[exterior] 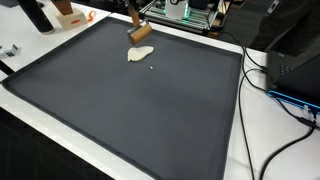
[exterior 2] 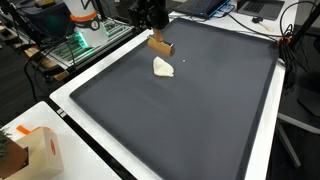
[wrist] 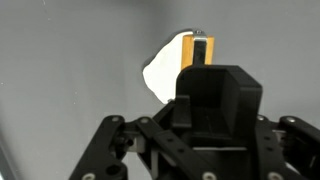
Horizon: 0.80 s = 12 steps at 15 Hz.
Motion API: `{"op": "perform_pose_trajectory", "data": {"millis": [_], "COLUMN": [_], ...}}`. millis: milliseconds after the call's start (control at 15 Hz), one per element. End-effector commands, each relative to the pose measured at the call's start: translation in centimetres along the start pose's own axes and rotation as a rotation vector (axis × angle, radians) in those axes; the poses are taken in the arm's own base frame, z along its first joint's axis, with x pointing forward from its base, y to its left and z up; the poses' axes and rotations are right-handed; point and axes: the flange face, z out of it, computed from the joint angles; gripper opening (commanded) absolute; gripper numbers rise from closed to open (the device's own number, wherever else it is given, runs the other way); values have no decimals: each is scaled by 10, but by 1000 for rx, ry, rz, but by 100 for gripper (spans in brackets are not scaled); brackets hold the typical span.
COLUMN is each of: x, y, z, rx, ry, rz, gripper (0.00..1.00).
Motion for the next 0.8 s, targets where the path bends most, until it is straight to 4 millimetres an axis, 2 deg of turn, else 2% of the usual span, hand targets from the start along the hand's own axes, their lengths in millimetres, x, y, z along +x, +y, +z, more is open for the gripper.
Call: {"op": "perform_pose_trajectory", "data": {"millis": [0, 333, 400, 733], "x": [0, 0, 9, 24], "y": [-1, 0, 2, -5], "z": [-2, 3, 9, 29], "rx": [-1, -1, -29, -146], "ry": [0, -11, -8, -11], "rz": [-2, 1, 89, 350], "gripper": [46, 46, 21, 21]}}
